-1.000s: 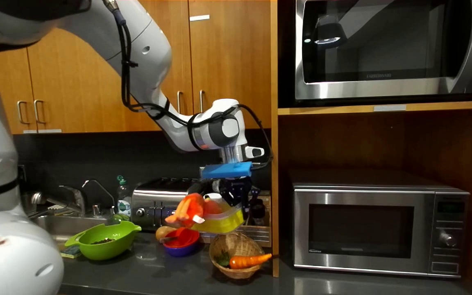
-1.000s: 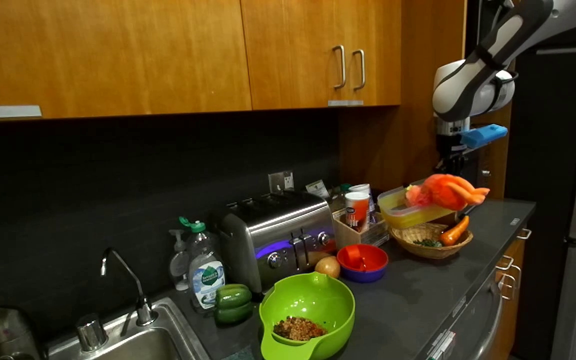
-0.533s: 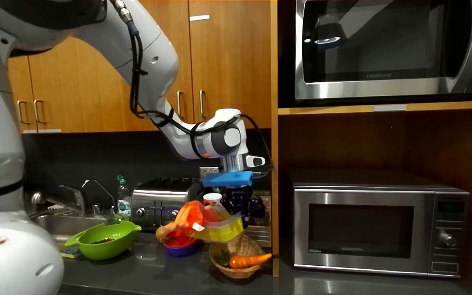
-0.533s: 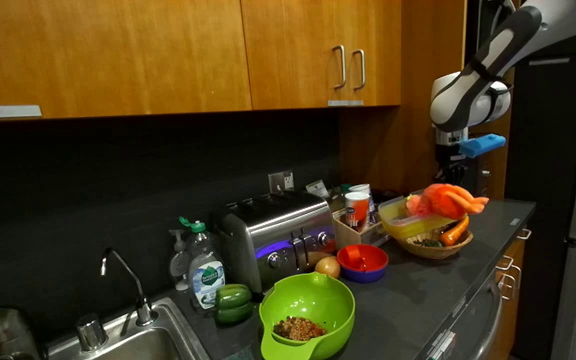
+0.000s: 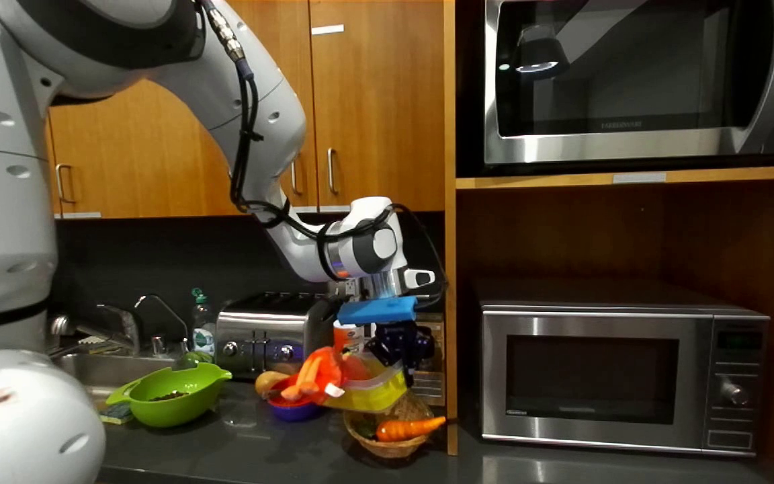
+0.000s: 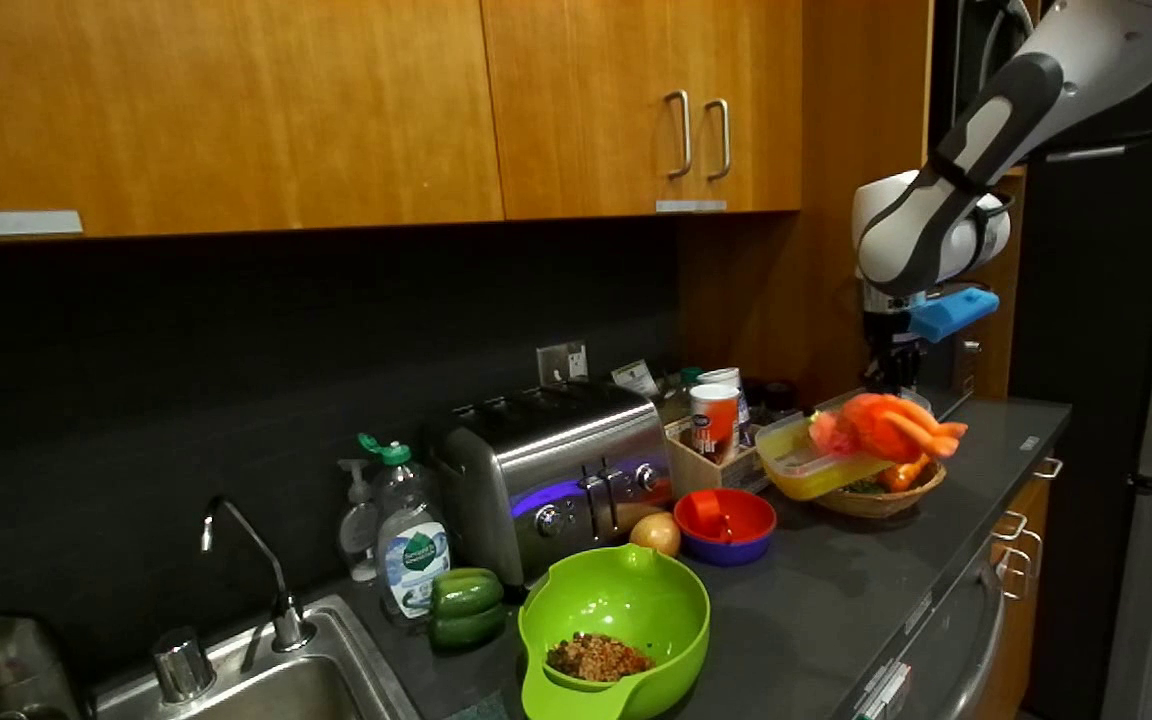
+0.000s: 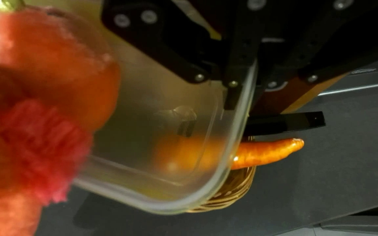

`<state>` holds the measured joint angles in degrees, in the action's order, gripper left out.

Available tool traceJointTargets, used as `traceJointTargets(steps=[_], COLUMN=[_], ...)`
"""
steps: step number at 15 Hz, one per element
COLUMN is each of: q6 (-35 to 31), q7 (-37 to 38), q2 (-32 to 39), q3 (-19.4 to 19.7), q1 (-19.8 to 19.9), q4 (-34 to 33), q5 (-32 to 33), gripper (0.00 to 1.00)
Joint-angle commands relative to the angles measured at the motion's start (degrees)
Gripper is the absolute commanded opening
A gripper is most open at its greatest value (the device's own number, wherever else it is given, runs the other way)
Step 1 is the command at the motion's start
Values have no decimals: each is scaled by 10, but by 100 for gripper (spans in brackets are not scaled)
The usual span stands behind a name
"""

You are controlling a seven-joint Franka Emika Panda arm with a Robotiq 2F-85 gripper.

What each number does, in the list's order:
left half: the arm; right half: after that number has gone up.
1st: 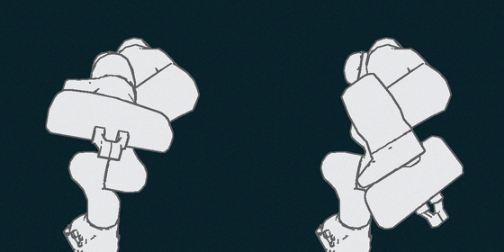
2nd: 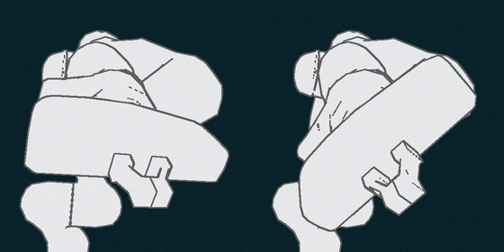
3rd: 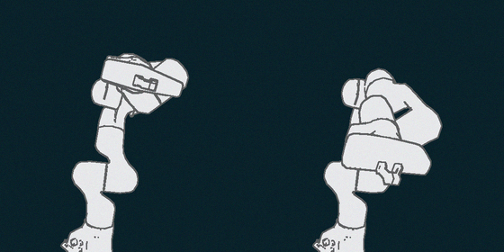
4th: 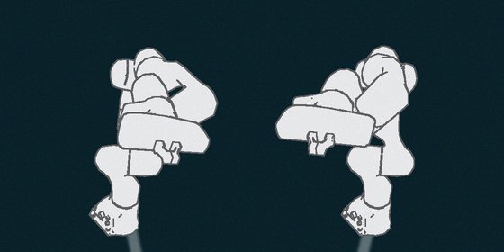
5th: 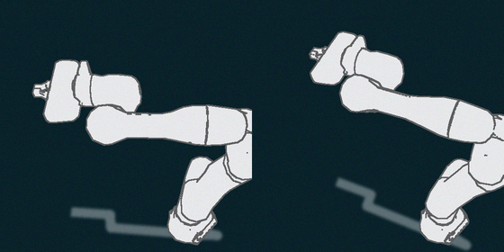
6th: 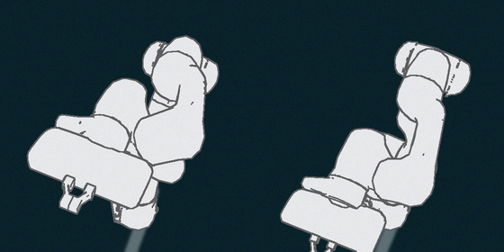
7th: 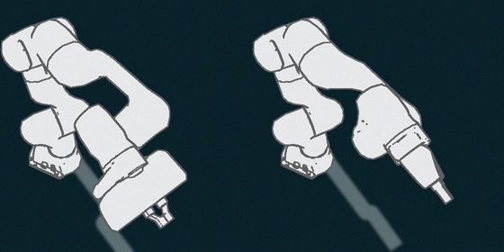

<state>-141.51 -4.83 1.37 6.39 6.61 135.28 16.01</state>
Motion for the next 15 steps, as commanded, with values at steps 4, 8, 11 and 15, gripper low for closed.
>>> traceJointTargets(steps=[4,8,11,15], q6=[-21,-21,-19,-20], q7=[46,59,63,67], q2=[33,40,40,37], q3=[5,5,5,6], q1=[-3,-5,-5,-5], q4=[-10,-13,-14,-12], q5=[54,62,61,61], gripper=[2,32,44,71])
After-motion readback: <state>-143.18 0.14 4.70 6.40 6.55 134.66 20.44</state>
